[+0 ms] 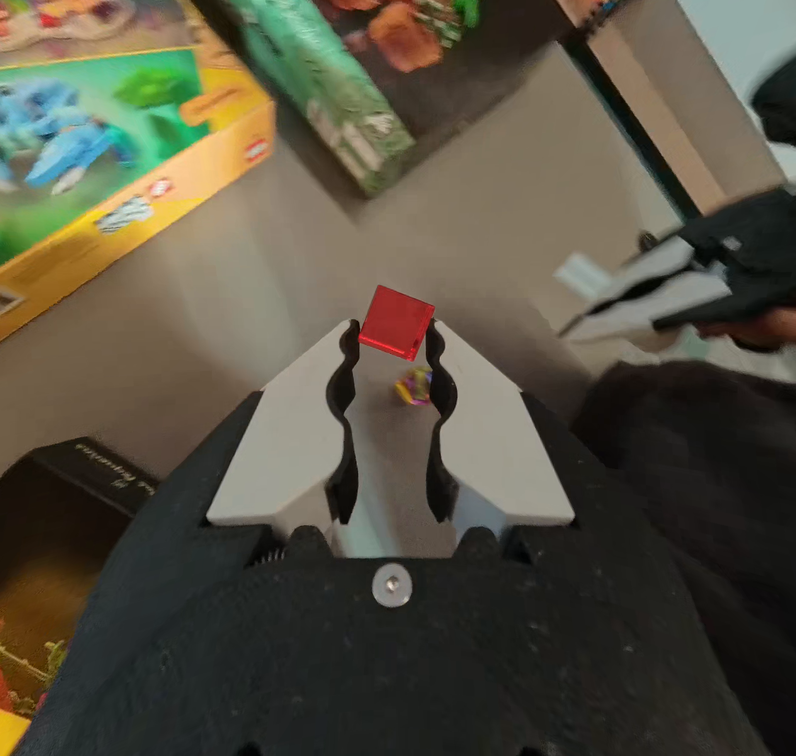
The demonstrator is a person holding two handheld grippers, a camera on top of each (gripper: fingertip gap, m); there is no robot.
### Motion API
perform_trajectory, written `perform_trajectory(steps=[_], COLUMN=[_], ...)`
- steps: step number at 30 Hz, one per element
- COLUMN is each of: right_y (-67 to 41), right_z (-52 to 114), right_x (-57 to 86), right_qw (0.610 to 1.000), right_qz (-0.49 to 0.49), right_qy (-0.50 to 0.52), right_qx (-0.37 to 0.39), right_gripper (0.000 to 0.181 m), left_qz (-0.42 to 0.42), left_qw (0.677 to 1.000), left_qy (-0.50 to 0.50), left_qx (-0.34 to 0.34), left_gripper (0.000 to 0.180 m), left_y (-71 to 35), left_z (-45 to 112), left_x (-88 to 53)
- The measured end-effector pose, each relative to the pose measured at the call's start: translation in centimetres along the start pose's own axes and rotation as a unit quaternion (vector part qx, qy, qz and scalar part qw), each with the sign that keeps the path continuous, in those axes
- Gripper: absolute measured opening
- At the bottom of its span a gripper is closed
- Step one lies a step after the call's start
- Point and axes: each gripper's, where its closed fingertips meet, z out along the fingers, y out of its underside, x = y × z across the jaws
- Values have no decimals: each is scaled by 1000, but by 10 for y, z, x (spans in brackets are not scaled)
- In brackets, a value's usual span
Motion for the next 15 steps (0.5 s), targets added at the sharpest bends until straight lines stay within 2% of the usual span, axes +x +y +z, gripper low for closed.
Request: perform_trajectory(steps=[3, 7, 15], right_y=[-13, -23, -20], right_z=[-4, -7, -9], right_x=[-4, -2, -5], right_qw=[1000, 999, 999], right_qz=[-6, -13, -14], right_qy=[-14, -12, -17], right_qx=[24, 30, 27], right_gripper=[0, 0, 0], left_qz=[47, 85, 71], left_qw=[997, 993, 994], left_qy=[29, 21, 15], left_qx=[-52, -83, -88], left_gripper=[29, 29, 29], left_y=[24, 49, 52], left_z=[2, 16, 25], left_x=[38, 53, 48])
